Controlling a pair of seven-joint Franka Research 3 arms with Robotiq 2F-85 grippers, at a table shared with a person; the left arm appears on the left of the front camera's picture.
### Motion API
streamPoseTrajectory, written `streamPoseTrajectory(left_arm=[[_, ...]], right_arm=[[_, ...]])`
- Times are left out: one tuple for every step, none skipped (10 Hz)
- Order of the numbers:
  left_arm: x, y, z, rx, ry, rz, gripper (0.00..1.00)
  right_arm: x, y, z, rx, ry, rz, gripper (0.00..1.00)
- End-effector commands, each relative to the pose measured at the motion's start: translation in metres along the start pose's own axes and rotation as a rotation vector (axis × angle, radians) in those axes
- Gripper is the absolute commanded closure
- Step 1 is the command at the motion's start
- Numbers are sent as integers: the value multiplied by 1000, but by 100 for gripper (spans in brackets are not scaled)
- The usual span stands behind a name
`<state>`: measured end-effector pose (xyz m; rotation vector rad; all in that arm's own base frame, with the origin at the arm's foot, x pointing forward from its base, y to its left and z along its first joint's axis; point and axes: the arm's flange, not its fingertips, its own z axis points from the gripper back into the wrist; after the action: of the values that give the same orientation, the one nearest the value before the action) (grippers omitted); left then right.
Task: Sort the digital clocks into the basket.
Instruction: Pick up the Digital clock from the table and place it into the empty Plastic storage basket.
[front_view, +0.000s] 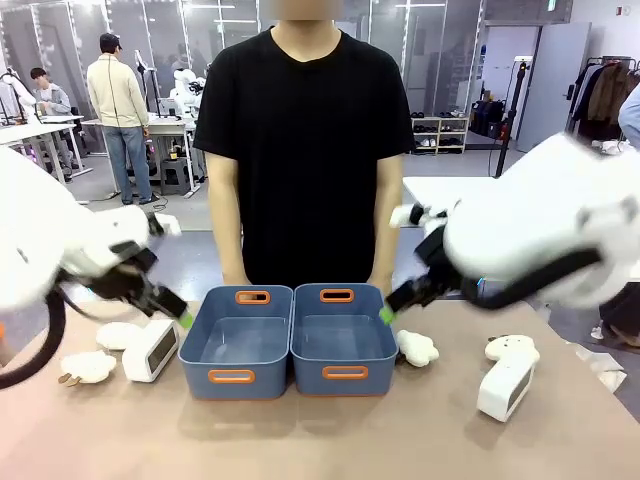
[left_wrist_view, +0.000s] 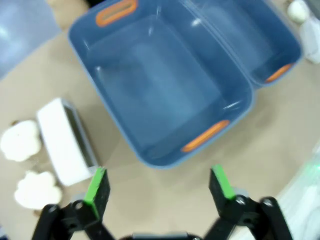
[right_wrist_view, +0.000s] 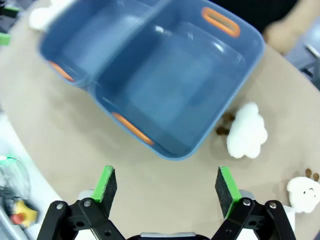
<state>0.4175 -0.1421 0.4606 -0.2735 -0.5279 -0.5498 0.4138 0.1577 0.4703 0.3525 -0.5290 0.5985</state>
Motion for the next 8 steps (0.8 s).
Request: streamPoseTrajectory(left_arm=[[-7,69,63,-331,-26,216,0],[-23,98,88,-551,-86,281,0],[-48,129,108,-698,-147,331,0],[-81,157,126,-818,-220,371,0],[-126,188,142,-850,-279,476,0],[-169,212,159,-837,-354,555,0],[-213,231,182,-793,-460,626,0],[-256,242,202,-734,-535,709,0]], right_arm=[[-2,-61,55,292,-10,-174,0],[-15,-89,75,477,-56,-285,0],[-38,-115,88,588,-101,-367,0],[-67,-142,100,672,-159,-439,0],[-108,-167,117,715,-239,-540,0],[-148,-186,136,716,-306,-598,0],[-192,-203,159,698,-383,-671,0],[-236,-212,182,670,-461,-758,0]])
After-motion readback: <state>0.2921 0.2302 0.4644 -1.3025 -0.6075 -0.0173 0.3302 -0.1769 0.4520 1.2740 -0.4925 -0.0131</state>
